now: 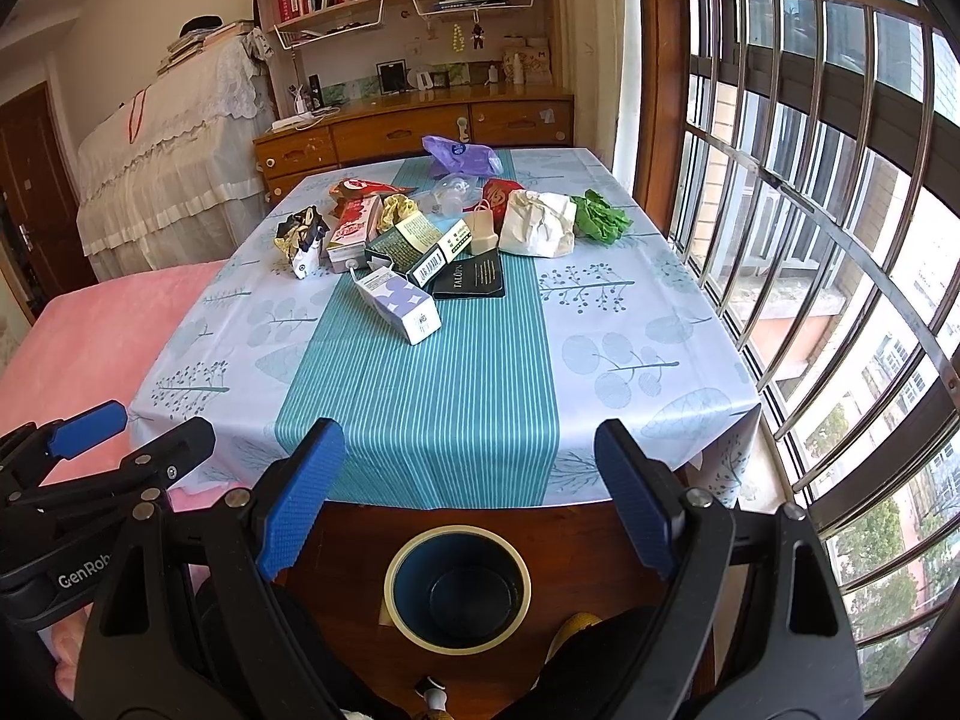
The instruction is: Collect trash
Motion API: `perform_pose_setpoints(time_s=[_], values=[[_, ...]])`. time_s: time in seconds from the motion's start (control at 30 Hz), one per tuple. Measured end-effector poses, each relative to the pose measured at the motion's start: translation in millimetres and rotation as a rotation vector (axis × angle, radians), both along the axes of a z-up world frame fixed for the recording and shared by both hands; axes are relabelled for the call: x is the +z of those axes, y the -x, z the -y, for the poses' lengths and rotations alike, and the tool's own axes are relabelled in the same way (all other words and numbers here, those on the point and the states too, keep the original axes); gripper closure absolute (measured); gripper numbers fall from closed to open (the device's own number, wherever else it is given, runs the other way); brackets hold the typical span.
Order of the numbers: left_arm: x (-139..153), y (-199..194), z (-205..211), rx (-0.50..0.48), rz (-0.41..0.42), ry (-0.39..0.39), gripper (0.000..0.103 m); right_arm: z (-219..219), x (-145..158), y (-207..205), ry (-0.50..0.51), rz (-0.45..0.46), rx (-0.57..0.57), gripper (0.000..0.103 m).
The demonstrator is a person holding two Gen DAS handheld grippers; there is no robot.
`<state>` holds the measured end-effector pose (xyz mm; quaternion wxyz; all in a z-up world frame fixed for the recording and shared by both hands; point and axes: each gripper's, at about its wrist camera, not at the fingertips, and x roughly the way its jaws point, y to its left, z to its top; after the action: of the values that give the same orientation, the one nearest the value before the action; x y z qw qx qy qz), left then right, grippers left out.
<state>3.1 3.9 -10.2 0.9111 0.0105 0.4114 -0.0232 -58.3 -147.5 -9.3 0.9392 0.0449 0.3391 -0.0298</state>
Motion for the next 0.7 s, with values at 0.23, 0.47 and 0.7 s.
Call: perform_pose_setpoints(time_s=[0.23,0.47,0.7], values=[[-1,-1,0,0.000,-0.004,0.001,0.024,-1,0,0,0.001,-0.001,0.000,0.019],[-4,-2,-2,-0.001,-0.007,0.000,0.024,-7,-6,-1,0.000,-0.009,0.005,0.019],[-6,-3,-3,-0.001,-0.007,-0.003,0.024,-11,-16,-15,-0.013,-0.024,0.016,0.019]])
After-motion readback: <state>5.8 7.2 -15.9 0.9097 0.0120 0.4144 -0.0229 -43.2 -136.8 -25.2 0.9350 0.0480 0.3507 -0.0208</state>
